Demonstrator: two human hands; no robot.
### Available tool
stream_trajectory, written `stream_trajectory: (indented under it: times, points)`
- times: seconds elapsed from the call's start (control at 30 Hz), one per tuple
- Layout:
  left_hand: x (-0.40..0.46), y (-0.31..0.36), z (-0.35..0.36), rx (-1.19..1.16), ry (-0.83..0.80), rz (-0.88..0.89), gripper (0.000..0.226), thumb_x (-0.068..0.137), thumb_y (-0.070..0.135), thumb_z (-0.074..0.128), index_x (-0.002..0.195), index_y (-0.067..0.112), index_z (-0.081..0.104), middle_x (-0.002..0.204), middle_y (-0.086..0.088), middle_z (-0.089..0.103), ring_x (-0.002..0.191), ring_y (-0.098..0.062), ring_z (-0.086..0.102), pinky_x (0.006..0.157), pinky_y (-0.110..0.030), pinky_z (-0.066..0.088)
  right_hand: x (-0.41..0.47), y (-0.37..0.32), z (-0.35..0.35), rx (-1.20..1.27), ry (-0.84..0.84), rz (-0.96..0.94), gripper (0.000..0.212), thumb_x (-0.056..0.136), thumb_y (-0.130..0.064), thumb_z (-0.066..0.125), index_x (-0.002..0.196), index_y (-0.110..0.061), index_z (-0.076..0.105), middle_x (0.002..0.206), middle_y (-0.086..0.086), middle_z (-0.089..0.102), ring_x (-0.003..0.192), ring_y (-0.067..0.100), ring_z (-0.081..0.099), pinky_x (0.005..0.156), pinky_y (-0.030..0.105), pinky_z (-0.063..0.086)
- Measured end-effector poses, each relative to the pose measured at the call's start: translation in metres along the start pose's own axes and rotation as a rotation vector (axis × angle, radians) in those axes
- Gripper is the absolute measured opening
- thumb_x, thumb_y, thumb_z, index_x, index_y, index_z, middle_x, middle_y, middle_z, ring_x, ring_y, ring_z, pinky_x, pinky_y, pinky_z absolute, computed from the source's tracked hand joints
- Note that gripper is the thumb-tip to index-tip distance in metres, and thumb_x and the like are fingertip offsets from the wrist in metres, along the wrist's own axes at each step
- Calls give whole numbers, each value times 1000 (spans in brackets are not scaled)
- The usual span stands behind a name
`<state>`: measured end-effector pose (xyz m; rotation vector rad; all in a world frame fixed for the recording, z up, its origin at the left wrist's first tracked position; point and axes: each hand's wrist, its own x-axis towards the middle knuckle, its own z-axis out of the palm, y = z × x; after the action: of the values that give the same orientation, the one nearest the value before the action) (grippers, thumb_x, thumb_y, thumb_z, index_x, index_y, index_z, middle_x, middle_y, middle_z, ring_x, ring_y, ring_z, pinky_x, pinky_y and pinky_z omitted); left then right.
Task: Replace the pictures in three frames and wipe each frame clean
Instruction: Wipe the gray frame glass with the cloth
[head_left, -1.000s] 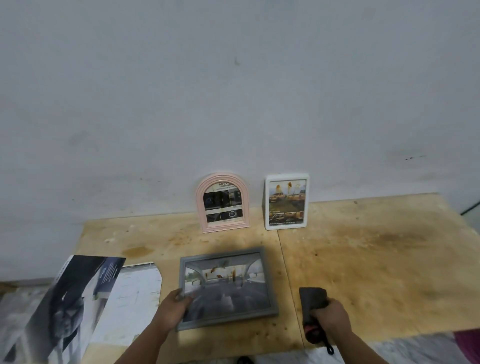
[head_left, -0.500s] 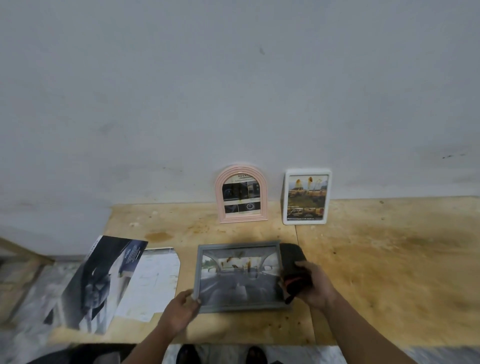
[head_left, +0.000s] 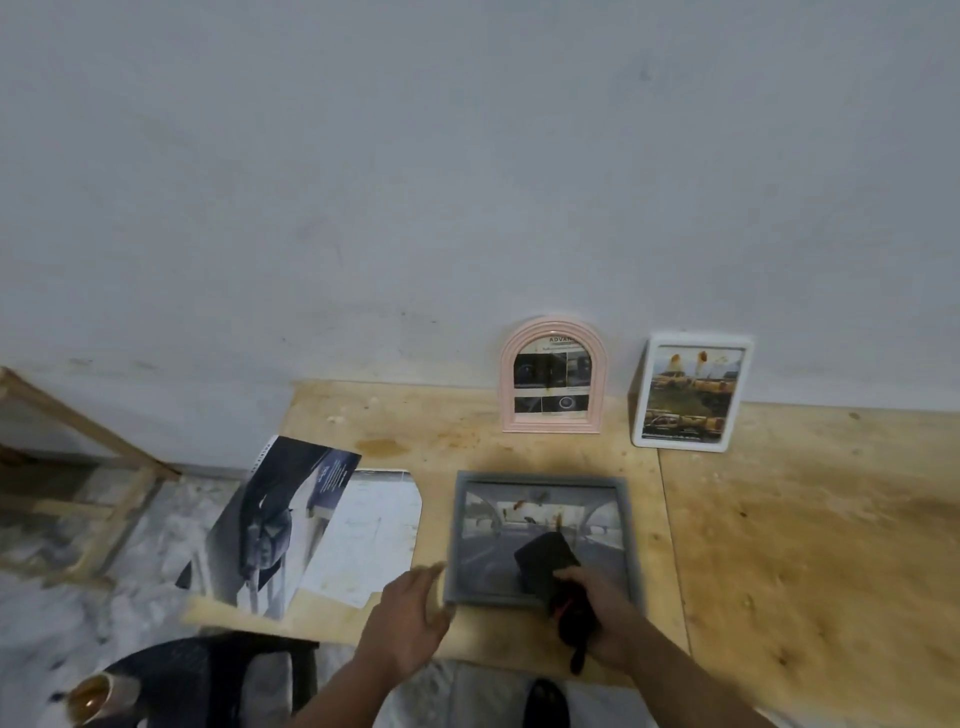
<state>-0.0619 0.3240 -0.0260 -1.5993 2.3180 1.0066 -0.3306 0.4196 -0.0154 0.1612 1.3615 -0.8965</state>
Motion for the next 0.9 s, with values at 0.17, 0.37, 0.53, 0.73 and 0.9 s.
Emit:
stream_trajectory:
  times: [0.17,0.37,0.53,0.73,0.9]
  points:
    - [31,-18,13,170,67,110,82,86,62,56,157,27,34,163,-6,37,149,-34,35,114,-48,43,2,-5,17,-273,190,-137,21,101,-34,63,107,-14,65,99,18,71,84,31,68,69,38,54]
    - [78,-29,41,336,83,221,113,77,89,45,161,16,23,166,-15,27,154,-43,20,119,-67,28,53,-46,44,-703,313,-415,29,104,-30,59,96,-5,73,73,11,70,64,27,67,60,35,53]
    - [99,-41,62,365,98,301,127,73,100,23,164,12,9,172,-12,9,158,-37,0,122,-69,9,101,-71,76,-1027,335,-632,27,104,-35,56,95,-16,72,75,7,69,66,23,67,63,33,54]
    - [101,-50,76,335,246,347,126,75,99,32,162,8,19,170,-12,16,159,-35,7,122,-68,11,133,-51,81,-1629,450,-794,31,102,-34,53,126,-21,66,124,9,56,95,35,65,75,42,57]
    - [103,-52,80,308,287,364,125,74,99,32,161,8,27,169,-12,24,158,-35,13,122,-68,11,129,-40,83,-1708,462,-763,29,102,-31,53,123,-18,68,118,13,57,93,38,66,74,42,57]
